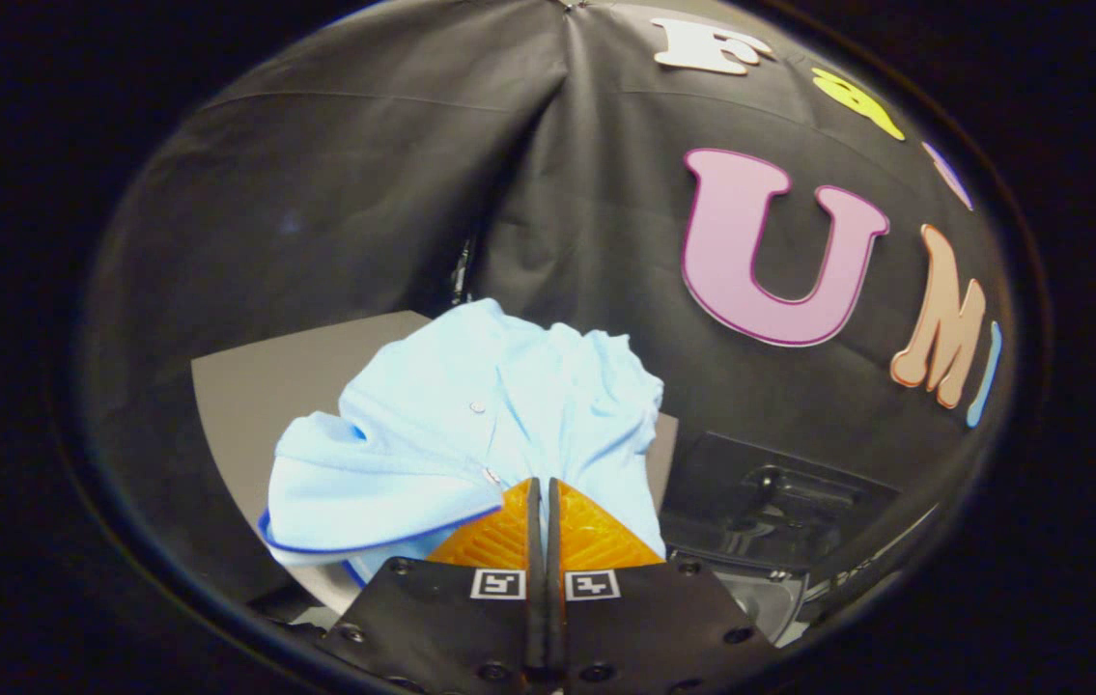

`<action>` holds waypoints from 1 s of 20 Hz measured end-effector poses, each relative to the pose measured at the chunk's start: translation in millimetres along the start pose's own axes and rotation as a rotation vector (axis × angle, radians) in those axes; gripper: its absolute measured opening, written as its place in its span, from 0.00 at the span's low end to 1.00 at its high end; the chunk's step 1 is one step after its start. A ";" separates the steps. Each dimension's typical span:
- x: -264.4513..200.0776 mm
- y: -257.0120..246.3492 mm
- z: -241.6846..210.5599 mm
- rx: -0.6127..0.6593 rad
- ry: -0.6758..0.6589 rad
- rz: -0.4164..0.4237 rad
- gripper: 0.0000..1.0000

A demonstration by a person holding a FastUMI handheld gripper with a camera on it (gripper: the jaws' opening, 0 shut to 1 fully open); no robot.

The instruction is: Put the clothes into the washing machine and then close the washing machine lid.

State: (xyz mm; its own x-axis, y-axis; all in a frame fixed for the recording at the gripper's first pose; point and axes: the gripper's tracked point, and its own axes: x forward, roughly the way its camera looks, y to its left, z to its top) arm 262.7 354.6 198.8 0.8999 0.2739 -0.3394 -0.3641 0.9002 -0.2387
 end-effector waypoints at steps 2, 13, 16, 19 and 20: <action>2.0 -16.9 -8.8 0.013 0.008 -0.026 0.01; 5.0 -122.9 -57.8 -0.024 0.086 -0.270 0.01; 6.2 -146.7 -77.4 -0.026 0.121 -0.321 0.01; 6.7 -166.8 -90.5 -0.003 0.142 -0.365 0.01; 7.6 -172.9 -93.1 0.002 0.149 -0.377 0.01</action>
State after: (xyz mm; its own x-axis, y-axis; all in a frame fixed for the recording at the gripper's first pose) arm 310.2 169.5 152.8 0.9256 -0.1276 -0.3563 -0.0145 0.9289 -0.3701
